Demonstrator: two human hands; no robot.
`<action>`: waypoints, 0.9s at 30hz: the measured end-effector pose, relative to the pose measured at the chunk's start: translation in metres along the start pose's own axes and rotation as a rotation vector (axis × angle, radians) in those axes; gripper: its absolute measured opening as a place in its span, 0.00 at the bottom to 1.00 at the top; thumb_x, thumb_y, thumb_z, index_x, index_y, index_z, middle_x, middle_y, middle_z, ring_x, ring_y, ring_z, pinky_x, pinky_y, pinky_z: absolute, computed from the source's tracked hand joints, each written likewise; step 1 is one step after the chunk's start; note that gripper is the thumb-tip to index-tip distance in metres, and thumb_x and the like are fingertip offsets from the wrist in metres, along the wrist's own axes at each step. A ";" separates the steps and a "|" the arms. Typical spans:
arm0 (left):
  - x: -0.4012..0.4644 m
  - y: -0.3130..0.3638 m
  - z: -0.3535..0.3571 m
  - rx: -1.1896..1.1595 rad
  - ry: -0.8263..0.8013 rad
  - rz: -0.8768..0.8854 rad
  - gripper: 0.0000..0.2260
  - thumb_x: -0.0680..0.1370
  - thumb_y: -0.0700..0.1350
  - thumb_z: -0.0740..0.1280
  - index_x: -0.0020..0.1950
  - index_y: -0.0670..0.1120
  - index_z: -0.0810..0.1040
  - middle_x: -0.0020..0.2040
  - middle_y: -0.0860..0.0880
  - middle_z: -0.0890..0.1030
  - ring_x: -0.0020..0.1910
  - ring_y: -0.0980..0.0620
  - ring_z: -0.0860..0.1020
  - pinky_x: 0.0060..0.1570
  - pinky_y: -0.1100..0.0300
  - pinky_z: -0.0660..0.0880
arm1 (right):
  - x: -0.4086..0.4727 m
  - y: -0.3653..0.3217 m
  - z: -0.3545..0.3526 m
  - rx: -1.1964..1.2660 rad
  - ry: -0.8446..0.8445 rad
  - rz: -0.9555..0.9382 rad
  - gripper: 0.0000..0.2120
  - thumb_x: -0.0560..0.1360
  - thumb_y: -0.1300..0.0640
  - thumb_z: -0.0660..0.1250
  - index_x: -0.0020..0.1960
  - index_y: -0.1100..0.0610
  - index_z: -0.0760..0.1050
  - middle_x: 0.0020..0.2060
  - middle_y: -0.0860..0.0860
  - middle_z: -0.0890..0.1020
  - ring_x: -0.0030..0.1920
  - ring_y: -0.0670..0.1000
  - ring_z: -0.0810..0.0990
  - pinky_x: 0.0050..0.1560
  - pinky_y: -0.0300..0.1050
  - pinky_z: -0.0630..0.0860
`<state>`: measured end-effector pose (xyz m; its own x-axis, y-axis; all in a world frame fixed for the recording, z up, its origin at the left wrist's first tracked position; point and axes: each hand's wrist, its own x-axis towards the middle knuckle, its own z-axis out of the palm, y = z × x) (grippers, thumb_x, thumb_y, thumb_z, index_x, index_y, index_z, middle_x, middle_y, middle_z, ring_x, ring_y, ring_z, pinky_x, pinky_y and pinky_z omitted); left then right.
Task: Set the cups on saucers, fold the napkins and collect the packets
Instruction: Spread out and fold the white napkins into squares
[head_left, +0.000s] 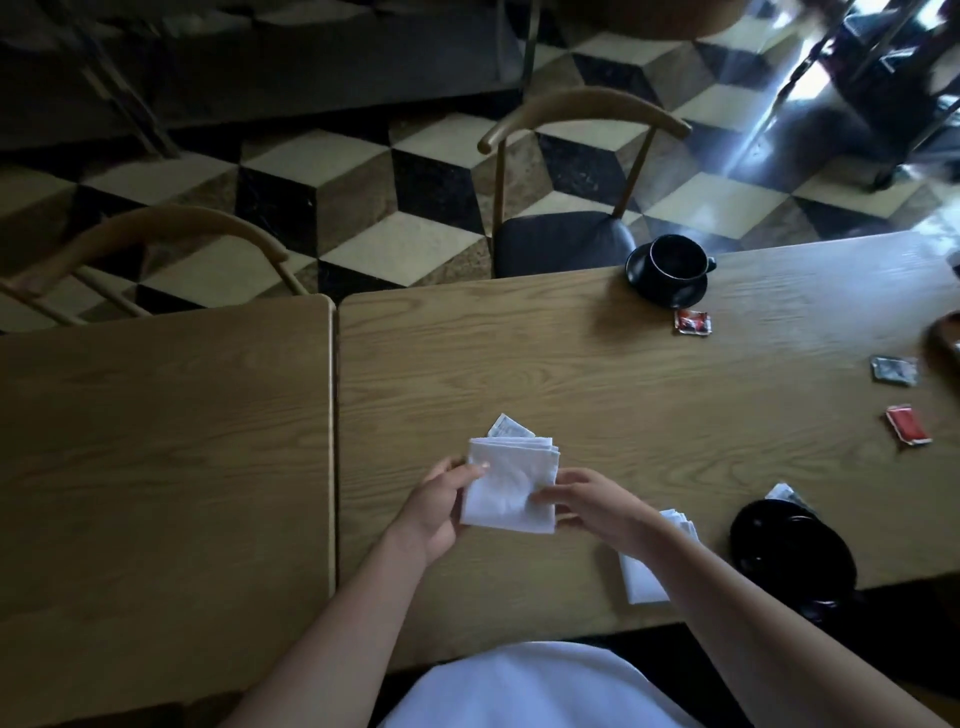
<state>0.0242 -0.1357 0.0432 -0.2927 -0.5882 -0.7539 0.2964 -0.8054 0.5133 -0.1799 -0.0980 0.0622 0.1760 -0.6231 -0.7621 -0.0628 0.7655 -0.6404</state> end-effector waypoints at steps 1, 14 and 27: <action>-0.004 0.000 0.002 0.008 -0.013 0.027 0.16 0.77 0.38 0.69 0.64 0.38 0.73 0.57 0.35 0.79 0.51 0.41 0.79 0.52 0.46 0.77 | -0.008 -0.001 0.001 -0.002 -0.017 -0.033 0.14 0.76 0.62 0.68 0.60 0.64 0.80 0.50 0.54 0.85 0.50 0.51 0.82 0.55 0.48 0.75; -0.039 -0.022 0.065 0.415 0.090 0.461 0.15 0.80 0.57 0.63 0.45 0.46 0.73 0.40 0.48 0.75 0.40 0.51 0.74 0.42 0.53 0.72 | -0.074 -0.004 0.025 0.099 0.450 -0.187 0.23 0.80 0.39 0.60 0.51 0.57 0.83 0.38 0.50 0.81 0.39 0.51 0.78 0.35 0.43 0.72; -0.036 -0.024 0.182 0.533 0.088 0.584 0.14 0.79 0.51 0.65 0.36 0.48 0.71 0.32 0.54 0.73 0.34 0.52 0.70 0.37 0.56 0.68 | -0.128 -0.022 -0.061 0.048 0.874 -0.477 0.12 0.80 0.56 0.63 0.41 0.61 0.75 0.32 0.51 0.73 0.34 0.52 0.71 0.32 0.45 0.68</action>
<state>-0.1381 -0.1089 0.1330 -0.1443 -0.9363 -0.3202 -0.1020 -0.3078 0.9460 -0.2612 -0.0448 0.1678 -0.6137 -0.7519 -0.2409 -0.1306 0.3976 -0.9082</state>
